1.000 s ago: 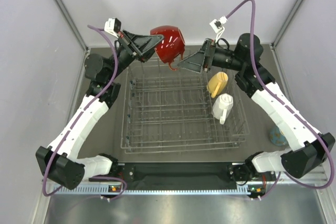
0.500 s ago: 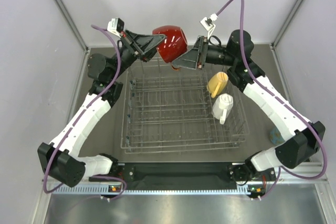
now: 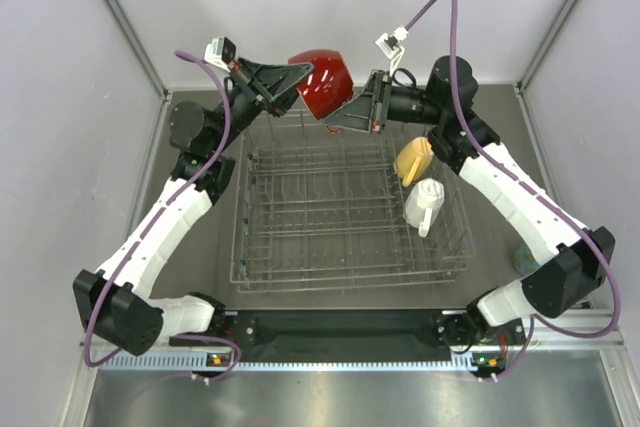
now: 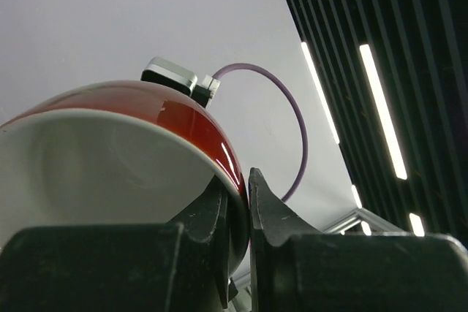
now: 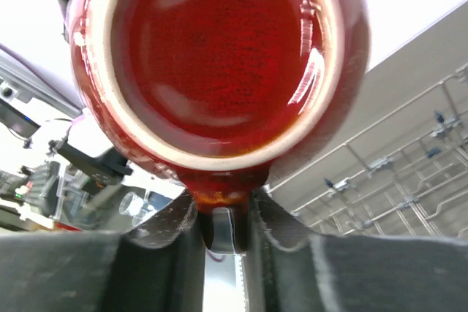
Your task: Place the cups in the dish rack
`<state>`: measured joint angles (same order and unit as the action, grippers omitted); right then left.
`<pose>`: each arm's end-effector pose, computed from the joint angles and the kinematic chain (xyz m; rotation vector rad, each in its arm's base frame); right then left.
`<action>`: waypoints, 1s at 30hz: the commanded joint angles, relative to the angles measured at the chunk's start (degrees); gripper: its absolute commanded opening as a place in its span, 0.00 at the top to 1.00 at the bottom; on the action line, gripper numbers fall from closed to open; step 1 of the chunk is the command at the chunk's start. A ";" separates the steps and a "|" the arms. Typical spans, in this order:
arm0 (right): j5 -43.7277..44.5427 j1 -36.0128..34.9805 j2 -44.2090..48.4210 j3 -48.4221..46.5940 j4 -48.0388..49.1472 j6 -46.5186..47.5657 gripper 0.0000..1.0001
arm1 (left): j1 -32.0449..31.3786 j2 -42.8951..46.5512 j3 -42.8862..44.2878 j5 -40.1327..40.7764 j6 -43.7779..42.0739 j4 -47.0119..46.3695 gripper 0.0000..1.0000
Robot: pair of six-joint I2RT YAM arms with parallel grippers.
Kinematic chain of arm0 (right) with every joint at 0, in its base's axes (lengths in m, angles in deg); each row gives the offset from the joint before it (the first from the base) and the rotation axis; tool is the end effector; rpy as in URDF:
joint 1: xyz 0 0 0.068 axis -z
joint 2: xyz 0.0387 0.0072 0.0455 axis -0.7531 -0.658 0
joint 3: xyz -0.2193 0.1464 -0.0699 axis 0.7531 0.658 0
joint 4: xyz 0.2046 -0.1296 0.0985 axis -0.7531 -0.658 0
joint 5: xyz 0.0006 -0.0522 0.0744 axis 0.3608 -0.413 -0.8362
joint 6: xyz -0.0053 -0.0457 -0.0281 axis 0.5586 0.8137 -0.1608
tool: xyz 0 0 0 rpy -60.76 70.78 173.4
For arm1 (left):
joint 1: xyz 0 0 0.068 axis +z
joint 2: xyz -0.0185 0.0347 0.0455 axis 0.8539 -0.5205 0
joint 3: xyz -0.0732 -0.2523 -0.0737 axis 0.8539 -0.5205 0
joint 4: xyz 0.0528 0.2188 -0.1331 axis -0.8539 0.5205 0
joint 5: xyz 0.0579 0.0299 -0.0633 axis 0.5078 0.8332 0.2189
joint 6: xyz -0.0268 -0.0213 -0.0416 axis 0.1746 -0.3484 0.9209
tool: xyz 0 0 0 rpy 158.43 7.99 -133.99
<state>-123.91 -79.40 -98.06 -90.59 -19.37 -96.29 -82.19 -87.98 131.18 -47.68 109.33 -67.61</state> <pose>0.2662 0.1892 0.4536 -0.5971 1.6677 1.6782 0.2431 -0.1244 0.4720 -0.2549 1.3032 -2.0842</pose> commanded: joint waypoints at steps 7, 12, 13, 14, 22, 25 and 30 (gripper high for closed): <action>7.27 -0.48 -0.19 -3.18 0.70 0.97 1.00 | 0.17 7.16 -5.64 -0.27 -4.66 -0.81 0.38; 11.93 0.48 0.08 -3.80 -4.49 3.60 1.00 | 4.20 10.76 -5.13 -2.46 -11.58 12.53 0.14; 12.46 1.27 0.17 -3.71 -6.40 3.78 1.00 | 5.43 12.42 -4.16 -2.47 -13.70 16.31 0.12; 13.33 1.63 0.17 -3.97 -9.30 4.91 1.00 | 6.75 13.22 -1.45 -2.38 -16.24 24.61 0.07; 34.15 1.37 -1.59 -6.61 -31.20 19.41 1.00 | 14.23 11.21 17.20 -0.62 -41.83 62.30 0.07; 41.89 -0.21 -2.29 -5.21 -34.81 23.63 1.00 | 14.23 11.03 18.00 -1.14 -44.30 64.77 0.08; 53.56 -3.02 -4.58 -4.24 -37.80 26.37 1.00 | 14.41 9.37 19.84 -2.64 -47.29 66.34 0.09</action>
<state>-81.04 -80.12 -103.02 -92.82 -59.48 -74.94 -68.05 -76.57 148.82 -48.83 67.17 -6.06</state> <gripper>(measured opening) 0.214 0.917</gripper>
